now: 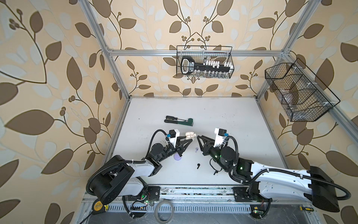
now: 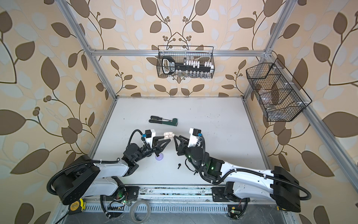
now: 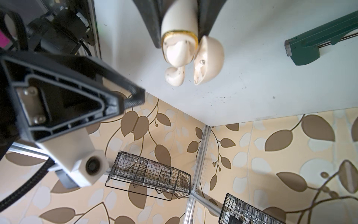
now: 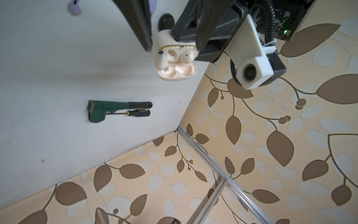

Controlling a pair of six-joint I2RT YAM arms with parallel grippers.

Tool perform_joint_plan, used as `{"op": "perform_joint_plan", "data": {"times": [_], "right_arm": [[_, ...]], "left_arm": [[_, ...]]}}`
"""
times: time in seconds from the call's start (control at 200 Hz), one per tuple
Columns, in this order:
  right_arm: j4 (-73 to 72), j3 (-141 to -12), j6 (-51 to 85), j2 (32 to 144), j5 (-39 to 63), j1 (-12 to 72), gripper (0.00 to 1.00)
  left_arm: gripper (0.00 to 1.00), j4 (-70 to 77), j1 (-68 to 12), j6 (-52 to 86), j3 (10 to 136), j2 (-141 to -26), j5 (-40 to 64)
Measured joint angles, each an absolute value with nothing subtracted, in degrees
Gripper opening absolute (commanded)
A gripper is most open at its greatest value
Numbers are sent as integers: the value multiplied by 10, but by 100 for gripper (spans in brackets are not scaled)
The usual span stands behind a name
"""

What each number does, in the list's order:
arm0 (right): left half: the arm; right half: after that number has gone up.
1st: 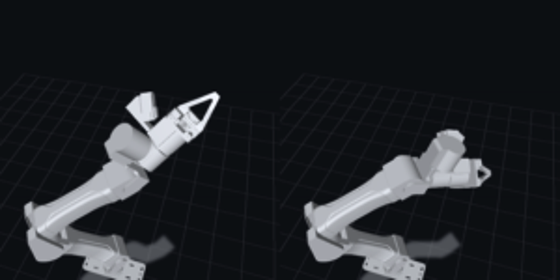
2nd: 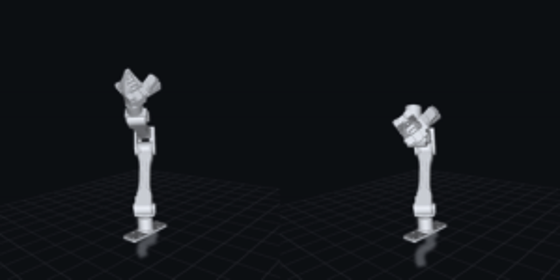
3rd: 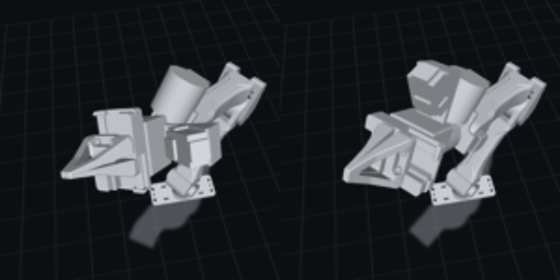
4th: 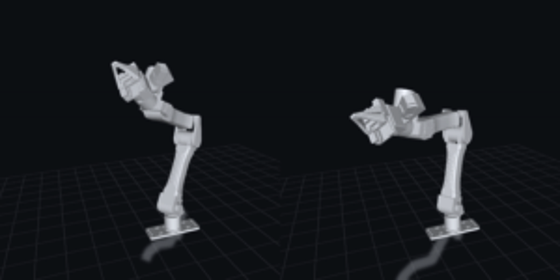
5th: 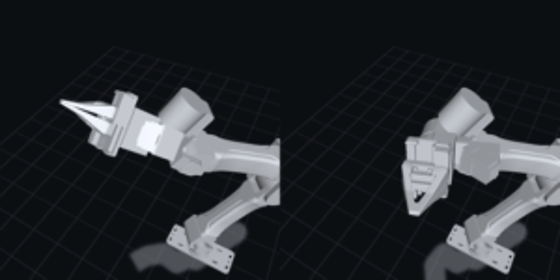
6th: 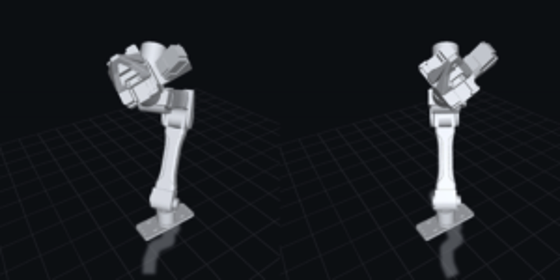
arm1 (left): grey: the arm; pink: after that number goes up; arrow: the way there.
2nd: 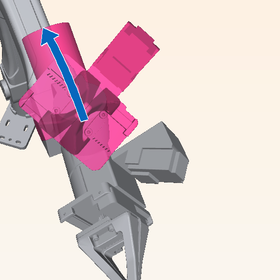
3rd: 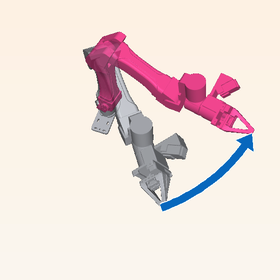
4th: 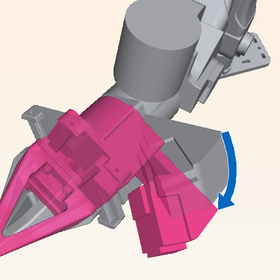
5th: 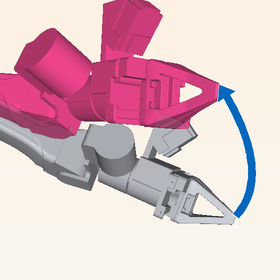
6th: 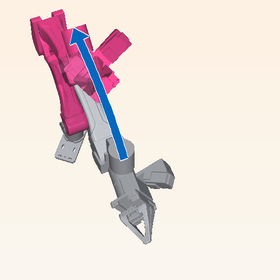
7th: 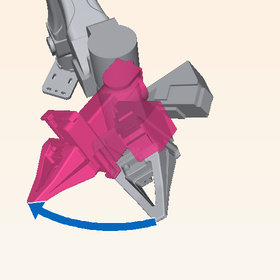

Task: Insert wireless bluetooth earbuds into charging case
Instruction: Insert the wireless bluetooth earbud into the charging case.

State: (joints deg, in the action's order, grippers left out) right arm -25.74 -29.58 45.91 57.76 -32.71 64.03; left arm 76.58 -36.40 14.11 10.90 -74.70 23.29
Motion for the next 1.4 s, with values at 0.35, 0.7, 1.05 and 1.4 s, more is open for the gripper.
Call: {"op": "perform_joint_plan", "data": {"times": [0.35,0.7,1.05,1.4], "right_arm": [[-173,-244,424,499,-356,637,32],[-179,-244,390,545,-319,638,30],[-208,-246,351,560,-294,660,29],[-211,-251,336,557,-293,660,28]], "left_arm": [[0,766,-364,96,102,-732,299],[0,766,-364,77,99,-719,336],[0,765,-364,62,92,-699,359],[0,764,-364,56,92,-696,365]]}}
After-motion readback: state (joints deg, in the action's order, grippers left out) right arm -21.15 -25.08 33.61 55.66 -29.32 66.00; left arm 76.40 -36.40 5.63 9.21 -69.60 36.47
